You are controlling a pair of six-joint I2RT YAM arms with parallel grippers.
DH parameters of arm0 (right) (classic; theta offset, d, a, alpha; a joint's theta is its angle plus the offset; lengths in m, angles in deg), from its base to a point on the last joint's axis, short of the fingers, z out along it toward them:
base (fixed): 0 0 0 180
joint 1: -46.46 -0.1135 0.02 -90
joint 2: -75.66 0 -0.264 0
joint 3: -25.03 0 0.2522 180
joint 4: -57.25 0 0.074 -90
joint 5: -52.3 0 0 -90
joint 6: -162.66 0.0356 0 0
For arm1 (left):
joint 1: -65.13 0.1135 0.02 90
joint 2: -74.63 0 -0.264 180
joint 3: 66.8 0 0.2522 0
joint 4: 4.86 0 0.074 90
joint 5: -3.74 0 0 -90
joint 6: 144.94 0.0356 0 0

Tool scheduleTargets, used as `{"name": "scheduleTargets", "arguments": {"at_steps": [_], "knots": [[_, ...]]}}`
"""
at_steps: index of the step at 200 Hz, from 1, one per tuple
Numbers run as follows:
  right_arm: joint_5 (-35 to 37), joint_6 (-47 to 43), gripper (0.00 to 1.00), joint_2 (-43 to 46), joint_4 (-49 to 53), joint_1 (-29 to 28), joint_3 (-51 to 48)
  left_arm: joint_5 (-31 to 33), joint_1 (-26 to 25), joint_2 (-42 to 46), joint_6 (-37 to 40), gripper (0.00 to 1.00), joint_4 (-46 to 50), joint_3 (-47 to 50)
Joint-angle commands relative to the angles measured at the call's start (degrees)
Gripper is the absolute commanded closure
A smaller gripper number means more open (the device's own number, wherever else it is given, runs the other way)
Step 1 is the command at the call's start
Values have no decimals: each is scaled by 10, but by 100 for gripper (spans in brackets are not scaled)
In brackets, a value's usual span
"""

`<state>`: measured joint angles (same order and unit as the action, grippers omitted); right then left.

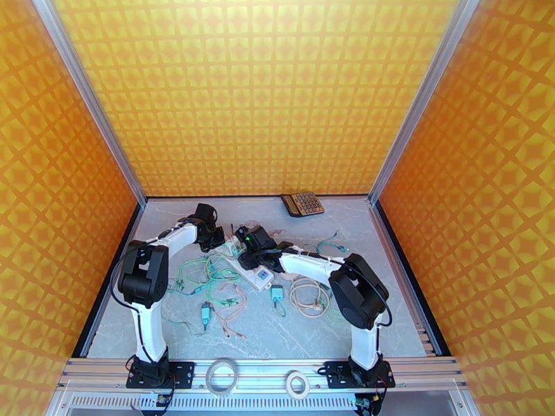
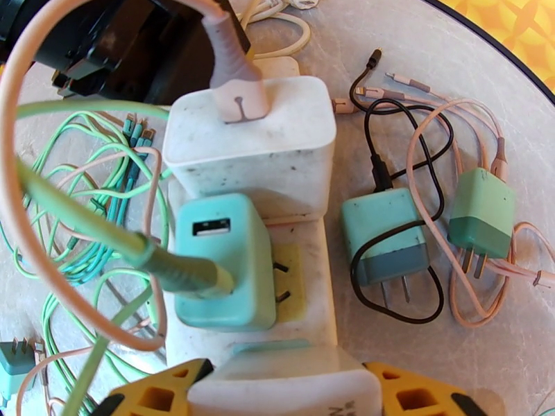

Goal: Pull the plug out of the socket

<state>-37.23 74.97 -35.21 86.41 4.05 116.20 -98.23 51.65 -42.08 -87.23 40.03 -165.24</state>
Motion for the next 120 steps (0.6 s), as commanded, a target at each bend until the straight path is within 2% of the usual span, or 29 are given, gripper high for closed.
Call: {"name": "scheduleTargets", "arguments": {"at_steps": [1,66,120], "knots": [[-4,5,67,35,-27,-6,18,22,0,-34,6,96,25,0],[-25,28,66,-44,-7,-7,47,30,-1,-27,17,96,29,-1],[-52,57,66,-40,-20,-3,40,33,-3,-30,21,96,28,3]]}}
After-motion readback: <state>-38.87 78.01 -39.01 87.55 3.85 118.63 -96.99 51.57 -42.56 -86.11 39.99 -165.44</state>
